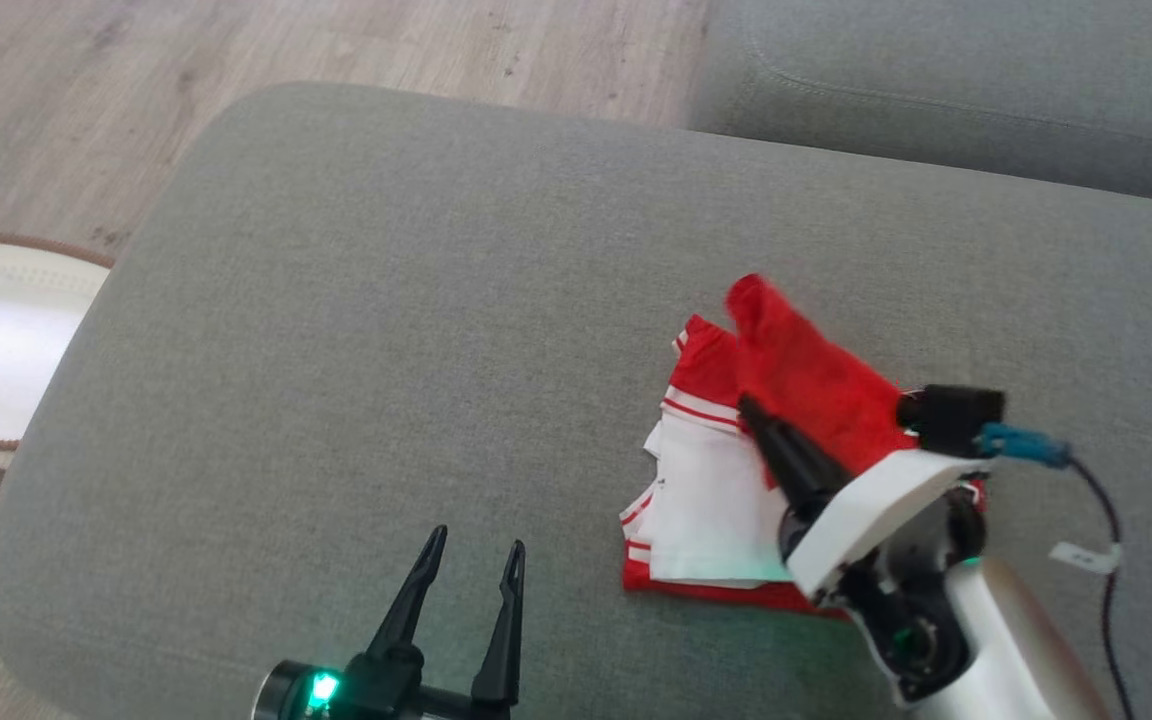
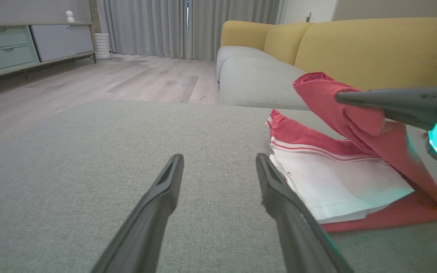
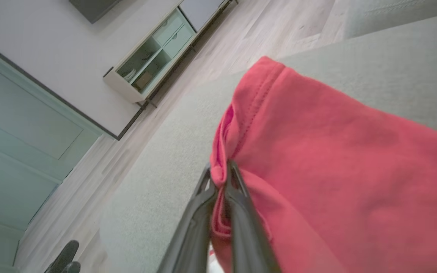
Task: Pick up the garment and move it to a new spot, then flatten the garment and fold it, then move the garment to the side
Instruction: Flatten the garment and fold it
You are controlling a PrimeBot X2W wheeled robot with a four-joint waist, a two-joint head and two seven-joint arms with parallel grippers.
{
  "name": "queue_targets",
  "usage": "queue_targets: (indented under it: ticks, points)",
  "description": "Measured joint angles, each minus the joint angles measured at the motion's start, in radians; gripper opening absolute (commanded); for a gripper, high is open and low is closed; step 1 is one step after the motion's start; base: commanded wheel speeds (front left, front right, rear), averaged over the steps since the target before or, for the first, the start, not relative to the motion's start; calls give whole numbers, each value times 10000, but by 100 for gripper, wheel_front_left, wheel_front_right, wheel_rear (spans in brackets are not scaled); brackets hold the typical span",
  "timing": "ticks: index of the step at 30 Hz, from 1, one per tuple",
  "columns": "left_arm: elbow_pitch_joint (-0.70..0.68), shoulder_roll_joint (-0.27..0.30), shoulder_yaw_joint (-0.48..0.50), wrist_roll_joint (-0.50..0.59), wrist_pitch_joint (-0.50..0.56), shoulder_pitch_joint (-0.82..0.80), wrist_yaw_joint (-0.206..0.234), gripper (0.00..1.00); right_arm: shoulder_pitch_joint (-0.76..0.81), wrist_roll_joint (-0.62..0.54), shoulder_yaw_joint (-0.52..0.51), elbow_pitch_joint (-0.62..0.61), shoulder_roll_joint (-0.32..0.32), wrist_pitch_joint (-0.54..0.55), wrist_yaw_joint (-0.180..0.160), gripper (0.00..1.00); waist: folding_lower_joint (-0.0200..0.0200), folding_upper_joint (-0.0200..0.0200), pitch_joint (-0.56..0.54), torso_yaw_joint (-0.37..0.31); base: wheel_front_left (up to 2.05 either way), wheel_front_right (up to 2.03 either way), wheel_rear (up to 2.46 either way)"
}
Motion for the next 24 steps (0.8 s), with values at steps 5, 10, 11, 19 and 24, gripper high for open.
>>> queue_targets:
  ticks: [5,10,11,19,24]
  points:
    - [29,-98,56,19,0,0,-23,100,22,121,527,207,-10,-128,0,0,0,0,65,92,0,0,0]
    - [82,-234,84,117,0,-2,-140,100,9,560,1271,683,-21,-188,0,44,0,0,59,45,0,0,0]
    - [105,-234,107,163,0,-1,-155,100,-4,602,1377,748,-21,-247,0,100,0,0,42,19,0,0,0]
    - [119,-224,428,268,0,105,-159,100,-25,-27,1005,715,-25,-2104,0,100,-1,0,-437,-259,0,0,0]
    - [-104,-224,790,259,0,683,92,100,407,-1436,-21,443,-38,-3760,2,100,-3,0,-826,-637,0,0,0]
